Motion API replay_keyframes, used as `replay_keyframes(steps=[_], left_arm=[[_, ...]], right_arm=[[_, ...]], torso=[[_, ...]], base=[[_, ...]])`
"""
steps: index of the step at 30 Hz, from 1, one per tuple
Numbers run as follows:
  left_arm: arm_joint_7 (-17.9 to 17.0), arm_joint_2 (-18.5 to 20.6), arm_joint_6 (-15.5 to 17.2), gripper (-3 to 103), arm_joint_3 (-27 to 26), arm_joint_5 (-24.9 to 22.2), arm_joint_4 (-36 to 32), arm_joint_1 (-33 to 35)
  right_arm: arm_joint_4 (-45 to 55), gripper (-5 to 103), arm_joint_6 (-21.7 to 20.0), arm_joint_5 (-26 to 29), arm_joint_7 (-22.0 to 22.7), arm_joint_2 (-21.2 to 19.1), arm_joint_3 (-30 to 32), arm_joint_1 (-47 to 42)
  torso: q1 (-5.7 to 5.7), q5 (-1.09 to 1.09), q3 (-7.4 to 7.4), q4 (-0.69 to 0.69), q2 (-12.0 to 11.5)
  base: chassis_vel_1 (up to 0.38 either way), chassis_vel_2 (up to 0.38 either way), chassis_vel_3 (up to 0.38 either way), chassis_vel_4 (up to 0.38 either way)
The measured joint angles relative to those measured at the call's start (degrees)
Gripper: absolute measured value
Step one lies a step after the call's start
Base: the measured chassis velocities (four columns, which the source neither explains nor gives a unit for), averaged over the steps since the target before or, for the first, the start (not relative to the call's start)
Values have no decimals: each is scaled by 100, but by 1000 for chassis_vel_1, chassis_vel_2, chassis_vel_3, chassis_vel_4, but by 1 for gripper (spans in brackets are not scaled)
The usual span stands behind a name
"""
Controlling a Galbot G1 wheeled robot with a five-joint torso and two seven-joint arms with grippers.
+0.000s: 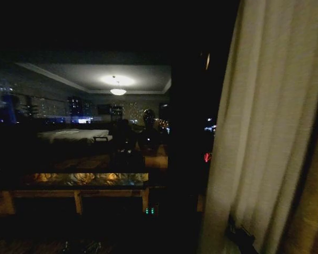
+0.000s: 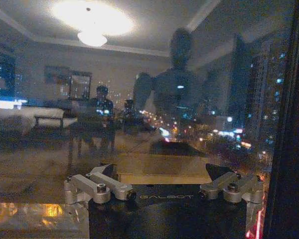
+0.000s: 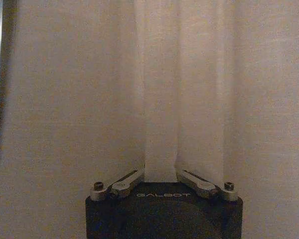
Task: Open the curtains by pulling them apart, changing their state from closed to fully open.
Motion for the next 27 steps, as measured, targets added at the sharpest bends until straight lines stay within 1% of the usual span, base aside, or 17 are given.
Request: replay_keyframes(steps=[4,11,15,17,19,22,24,25,27], left_arm=[[0,5,-1,100,-20,-4,11,-19],[-1,6,0,100,-8,-5,50,-36],[-1,12,-1,100,2,-5,53,-33],[-1,38,-3,100,-12,-6,53,-21],[0,48,-6,100,-21,-9,53,-15],[1,82,-25,100,-57,-37,53,4],[1,84,-27,100,-60,-40,52,5],[1,91,-31,100,-62,-44,55,4],[3,98,-32,100,-58,-47,57,-4]], right_arm=[[-10,0,-2,-24,2,0,-12,54],[2,0,-18,-124,-9,0,-101,140],[-150,0,-115,-123,123,0,-89,322],[-365,0,-196,-119,322,0,62,532],[-448,0,-224,-115,377,0,143,595],[-897,0,-287,-107,543,1,673,865],[-976,0,-287,-107,553,1,782,898],[-1150,0,-285,-116,576,0,1000,970],[-1432,0,-259,-166,632,0,1264,1088]], torso=[[-16,0,-7,0,8],[-9,0,-2,2,4],[-6,1,-2,2,2],[-7,0,-3,2,3],[-8,1,-3,3,3],[-9,0,-4,3,3],[-9,-1,-3,3,3],[-8,-2,-3,1,3],[-8,-2,-4,1,3]], base=[[0,0,0,0],[17,-14,-14,12],[0,0,0,0],[0,0,0,0],[0,0,0,0],[0,0,0,0],[0,0,0,0],[0,0,0,0],[0,0,0,0]])
